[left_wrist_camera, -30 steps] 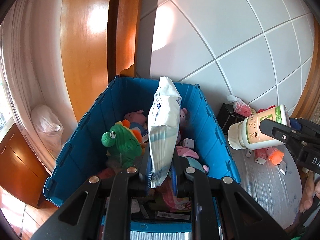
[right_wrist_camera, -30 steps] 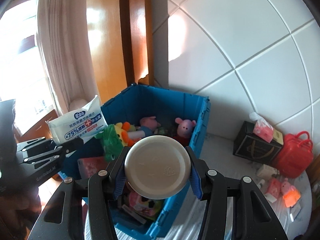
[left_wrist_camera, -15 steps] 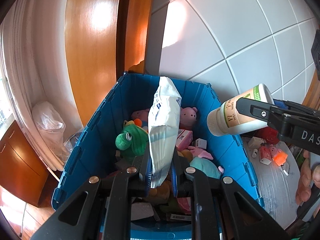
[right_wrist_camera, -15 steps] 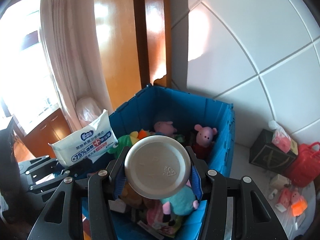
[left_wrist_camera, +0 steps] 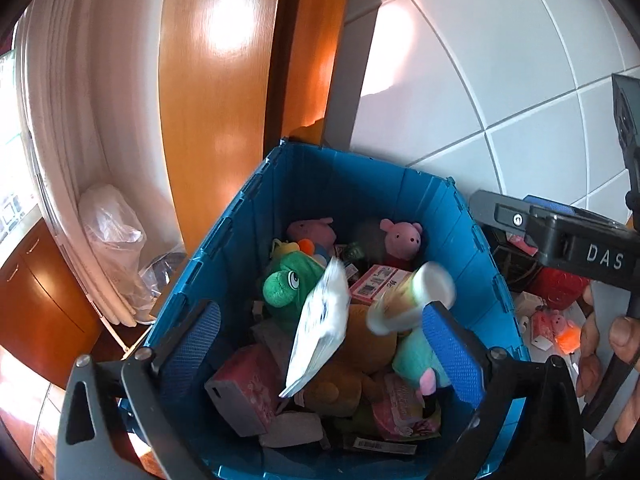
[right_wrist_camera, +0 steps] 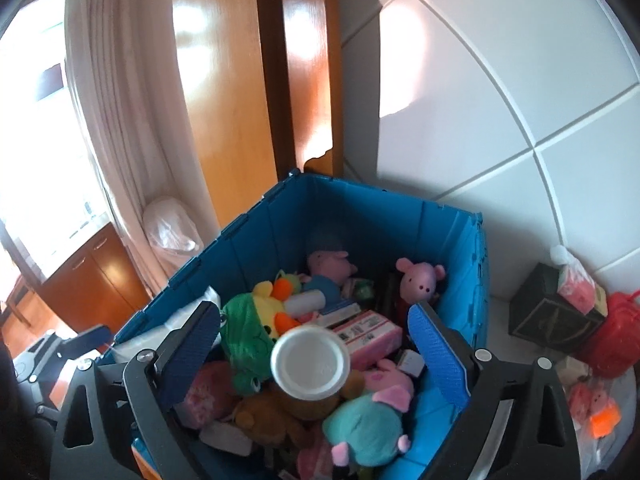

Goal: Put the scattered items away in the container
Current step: 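Open both tools to drop the wipes and bottle into the blue bin, then move both tools back toward the pink tissue pack and plush pig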

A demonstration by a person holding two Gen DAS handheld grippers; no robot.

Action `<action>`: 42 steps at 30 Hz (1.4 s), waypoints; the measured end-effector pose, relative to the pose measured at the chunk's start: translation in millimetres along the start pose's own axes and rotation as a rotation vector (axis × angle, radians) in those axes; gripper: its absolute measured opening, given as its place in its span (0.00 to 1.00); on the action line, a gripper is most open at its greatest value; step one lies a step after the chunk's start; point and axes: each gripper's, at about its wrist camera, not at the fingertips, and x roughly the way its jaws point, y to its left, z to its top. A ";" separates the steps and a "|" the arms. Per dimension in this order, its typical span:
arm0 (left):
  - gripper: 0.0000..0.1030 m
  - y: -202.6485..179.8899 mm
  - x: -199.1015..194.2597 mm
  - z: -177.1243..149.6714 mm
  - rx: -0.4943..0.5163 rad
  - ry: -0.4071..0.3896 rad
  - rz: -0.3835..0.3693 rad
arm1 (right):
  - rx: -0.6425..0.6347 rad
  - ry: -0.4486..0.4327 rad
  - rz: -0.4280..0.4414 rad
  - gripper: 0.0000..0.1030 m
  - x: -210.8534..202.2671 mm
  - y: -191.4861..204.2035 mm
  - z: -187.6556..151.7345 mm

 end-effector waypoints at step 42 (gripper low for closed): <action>0.99 -311.3 0.9 -80.4 0.224 0.076 -0.137 | 0.202 0.000 -0.161 1.00 -151.4 -254.3 -209.3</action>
